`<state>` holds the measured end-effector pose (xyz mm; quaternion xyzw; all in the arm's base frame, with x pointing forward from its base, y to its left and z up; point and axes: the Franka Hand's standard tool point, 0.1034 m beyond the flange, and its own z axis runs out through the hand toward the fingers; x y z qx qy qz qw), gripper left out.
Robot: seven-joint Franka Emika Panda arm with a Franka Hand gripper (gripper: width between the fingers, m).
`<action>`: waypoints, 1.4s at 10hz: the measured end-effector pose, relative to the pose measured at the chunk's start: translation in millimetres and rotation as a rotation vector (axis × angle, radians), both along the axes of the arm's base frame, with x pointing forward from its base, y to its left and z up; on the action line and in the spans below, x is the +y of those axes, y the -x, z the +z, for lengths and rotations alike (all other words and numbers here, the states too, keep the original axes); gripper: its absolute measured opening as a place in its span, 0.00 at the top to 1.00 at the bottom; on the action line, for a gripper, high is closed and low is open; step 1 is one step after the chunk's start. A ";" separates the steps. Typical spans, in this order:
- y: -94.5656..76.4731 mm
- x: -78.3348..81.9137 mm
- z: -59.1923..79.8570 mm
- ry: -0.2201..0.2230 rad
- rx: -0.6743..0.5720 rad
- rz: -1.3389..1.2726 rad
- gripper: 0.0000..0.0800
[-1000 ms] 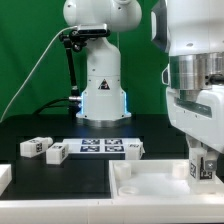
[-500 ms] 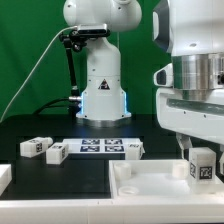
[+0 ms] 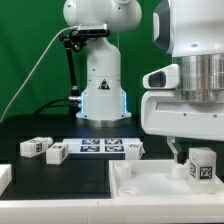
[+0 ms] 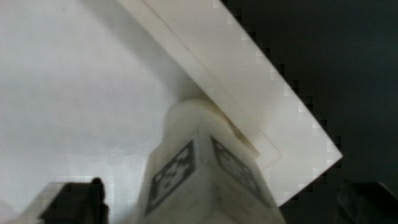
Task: Assemble one leg
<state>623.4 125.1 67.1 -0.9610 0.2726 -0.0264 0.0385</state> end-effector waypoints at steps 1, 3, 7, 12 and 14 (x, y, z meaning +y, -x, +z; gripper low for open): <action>-0.3 -0.9 0.1 0.009 -0.007 0.114 0.19; -0.5 -2.1 0.1 0.033 -0.015 0.271 0.19; -1.7 -7.6 0.2 0.062 -0.025 0.469 0.19; -1.7 -7.7 0.2 0.059 -0.023 0.435 0.64; -1.6 -7.7 0.1 0.048 -0.017 0.305 0.64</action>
Offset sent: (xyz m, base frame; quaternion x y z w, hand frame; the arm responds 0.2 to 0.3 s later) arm -0.0001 0.0004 0.0019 -0.0117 0.0184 -0.2355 0.9716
